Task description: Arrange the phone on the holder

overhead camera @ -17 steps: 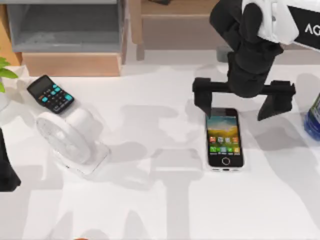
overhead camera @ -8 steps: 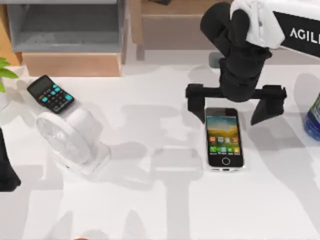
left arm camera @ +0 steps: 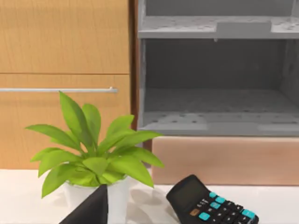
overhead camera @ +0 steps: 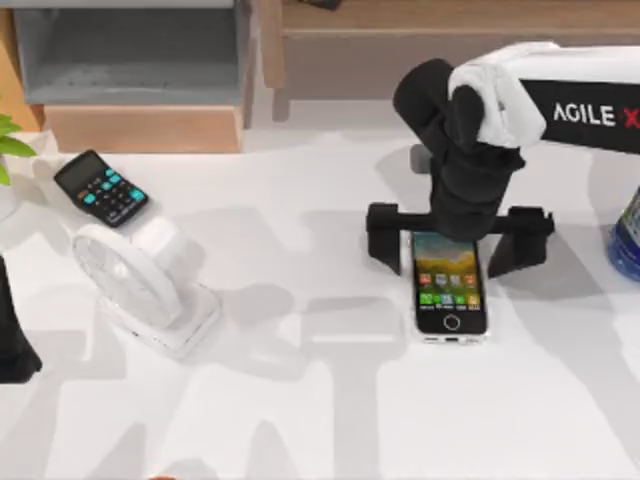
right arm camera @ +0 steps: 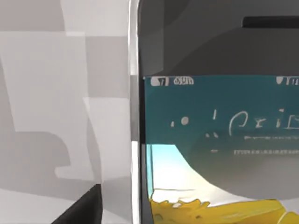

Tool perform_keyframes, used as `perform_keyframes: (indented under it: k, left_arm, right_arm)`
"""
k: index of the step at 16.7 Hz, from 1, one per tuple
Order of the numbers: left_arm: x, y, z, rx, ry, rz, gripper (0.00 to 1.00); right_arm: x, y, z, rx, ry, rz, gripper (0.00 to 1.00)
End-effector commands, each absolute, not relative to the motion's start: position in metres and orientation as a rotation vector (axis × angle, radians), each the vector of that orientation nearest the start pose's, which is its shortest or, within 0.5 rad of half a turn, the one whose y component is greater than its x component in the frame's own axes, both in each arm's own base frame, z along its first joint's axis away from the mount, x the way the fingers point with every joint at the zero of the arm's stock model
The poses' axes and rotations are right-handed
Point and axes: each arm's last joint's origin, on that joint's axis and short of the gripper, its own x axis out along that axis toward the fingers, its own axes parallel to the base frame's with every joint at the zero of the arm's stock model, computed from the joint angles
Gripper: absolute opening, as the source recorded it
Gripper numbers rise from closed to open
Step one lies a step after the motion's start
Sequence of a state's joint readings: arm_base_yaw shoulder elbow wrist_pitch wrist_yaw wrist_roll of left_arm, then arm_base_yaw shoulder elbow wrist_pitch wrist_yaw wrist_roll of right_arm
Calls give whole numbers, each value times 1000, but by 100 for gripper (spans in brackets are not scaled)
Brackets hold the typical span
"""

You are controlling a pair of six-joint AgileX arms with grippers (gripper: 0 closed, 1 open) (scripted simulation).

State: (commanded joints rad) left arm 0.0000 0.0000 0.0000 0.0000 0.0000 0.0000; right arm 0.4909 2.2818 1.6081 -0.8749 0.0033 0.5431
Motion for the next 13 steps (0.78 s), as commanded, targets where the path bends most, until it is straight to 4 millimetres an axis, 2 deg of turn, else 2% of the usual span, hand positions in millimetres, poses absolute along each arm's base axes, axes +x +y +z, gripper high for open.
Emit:
perform_keyframes:
  k: [3,13]
  left_arm:
    - [106,-1,160,0,0,0,100]
    - [106,-1,160,0,0,0,100]
  right_arm:
    - [377,206,95,41,1552,-24,100]
    - [377,206,95,41,1552,-24,25]
